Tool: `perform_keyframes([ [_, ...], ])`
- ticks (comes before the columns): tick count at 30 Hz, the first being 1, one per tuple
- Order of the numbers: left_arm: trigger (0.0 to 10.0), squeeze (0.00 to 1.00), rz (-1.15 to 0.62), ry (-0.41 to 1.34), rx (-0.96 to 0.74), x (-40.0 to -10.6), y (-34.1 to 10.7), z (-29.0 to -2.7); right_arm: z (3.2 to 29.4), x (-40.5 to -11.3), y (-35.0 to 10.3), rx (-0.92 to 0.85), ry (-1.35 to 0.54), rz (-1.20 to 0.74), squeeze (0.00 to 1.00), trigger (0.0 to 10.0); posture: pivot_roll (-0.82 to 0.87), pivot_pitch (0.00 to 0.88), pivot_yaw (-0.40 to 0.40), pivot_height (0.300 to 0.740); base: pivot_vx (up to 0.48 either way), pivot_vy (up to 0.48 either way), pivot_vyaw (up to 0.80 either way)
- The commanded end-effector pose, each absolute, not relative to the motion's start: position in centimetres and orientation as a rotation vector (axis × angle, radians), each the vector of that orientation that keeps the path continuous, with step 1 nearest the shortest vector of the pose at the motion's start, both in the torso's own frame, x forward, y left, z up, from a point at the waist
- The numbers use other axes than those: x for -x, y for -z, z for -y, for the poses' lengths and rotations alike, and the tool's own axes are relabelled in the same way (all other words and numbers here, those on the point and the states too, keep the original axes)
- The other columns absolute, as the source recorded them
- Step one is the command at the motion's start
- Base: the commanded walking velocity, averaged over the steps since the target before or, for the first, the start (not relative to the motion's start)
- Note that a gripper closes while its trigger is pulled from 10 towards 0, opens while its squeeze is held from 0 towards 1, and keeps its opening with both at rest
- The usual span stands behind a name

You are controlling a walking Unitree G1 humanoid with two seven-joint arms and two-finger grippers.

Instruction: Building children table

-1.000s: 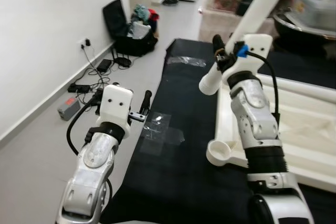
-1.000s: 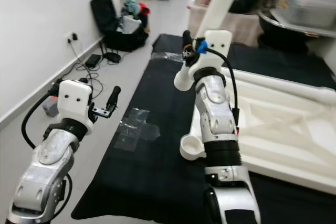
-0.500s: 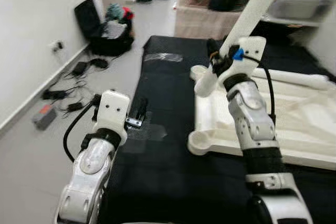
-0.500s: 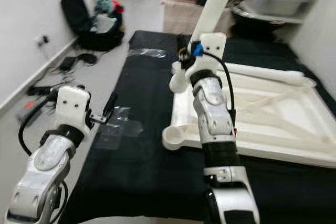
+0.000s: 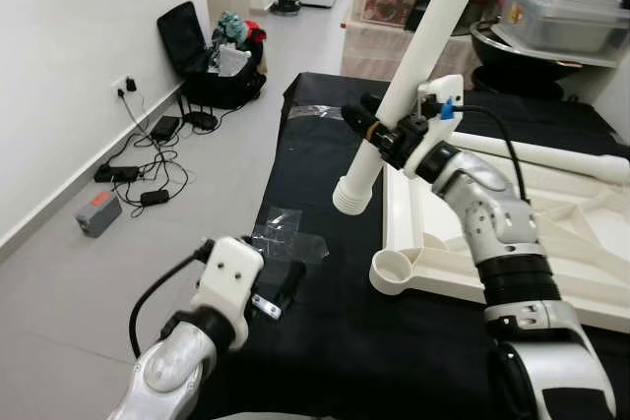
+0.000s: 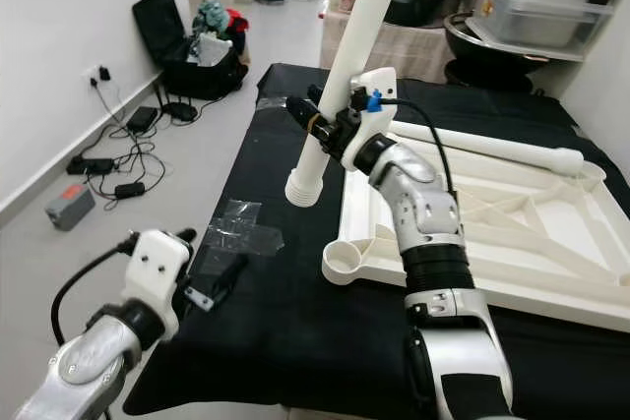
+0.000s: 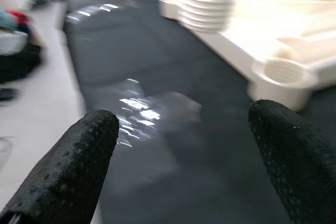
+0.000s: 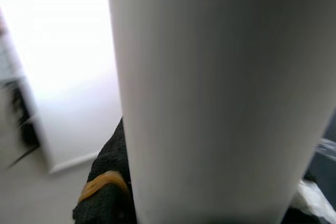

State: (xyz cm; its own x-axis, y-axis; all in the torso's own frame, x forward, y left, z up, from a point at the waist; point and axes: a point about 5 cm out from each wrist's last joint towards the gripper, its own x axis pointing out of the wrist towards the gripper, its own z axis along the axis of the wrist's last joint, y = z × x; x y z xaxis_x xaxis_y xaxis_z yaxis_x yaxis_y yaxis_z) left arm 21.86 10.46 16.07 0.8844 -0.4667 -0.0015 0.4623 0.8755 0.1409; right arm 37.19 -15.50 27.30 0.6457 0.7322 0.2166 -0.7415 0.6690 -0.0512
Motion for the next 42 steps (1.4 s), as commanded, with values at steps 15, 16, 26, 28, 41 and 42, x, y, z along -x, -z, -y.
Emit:
perform_keyframes([
  [15, 10.0, 0.0, 0.043, 0.612, -0.118, -19.8, -16.5, -8.7, 22.5, -35.4, -26.7, -0.039, -1.045, 0.161, 0.0, 10.0, 0.1, 0.17, -0.078, 0.74, 0.0, 0.0, 0.0],
  [16, 10.0, 0.0, 0.043, 0.612, -0.118, -19.8, -16.5, -8.7, 22.5, -35.4, -26.7, -0.039, -1.045, 0.161, 0.0, 10.0, 0.1, 0.17, -0.078, 0.74, 0.0, 0.0, 0.0],
  [26, 10.0, 0.0, 0.035, 0.625, -0.122, -19.2, -16.8, -8.9, 22.1, -34.5, -25.6, -0.04, -1.149, 0.138, 0.0, 10.0, 0.12, 0.216, -0.049, 0.74, 0.0, 0.0, 0.0],
  [28, 10.0, 0.0, 0.034, 0.624, -0.122, -19.2, -16.9, -9.0, 21.9, -34.3, -25.5, -0.037, -1.166, 0.138, 0.0, 10.0, 0.12, 0.218, -0.047, 0.74, 0.0, 0.0, 0.0],
  [41, 10.0, 0.0, 0.036, 0.626, -0.13, -19.4, -17.1, -9.0, 21.7, -33.5, -25.4, 0.046, -1.219, 0.133, 0.0, 10.0, 0.12, 0.222, -0.038, 0.74, 0.0, 0.0, 0.0],
  [42, 10.0, 0.0, 0.036, 0.626, -0.131, -19.4, -17.1, -9.0, 21.7, -33.5, -25.5, 0.057, -1.221, 0.134, 0.0, 10.0, 0.12, 0.222, -0.038, 0.74, 0.0, 0.0, 0.0],
])
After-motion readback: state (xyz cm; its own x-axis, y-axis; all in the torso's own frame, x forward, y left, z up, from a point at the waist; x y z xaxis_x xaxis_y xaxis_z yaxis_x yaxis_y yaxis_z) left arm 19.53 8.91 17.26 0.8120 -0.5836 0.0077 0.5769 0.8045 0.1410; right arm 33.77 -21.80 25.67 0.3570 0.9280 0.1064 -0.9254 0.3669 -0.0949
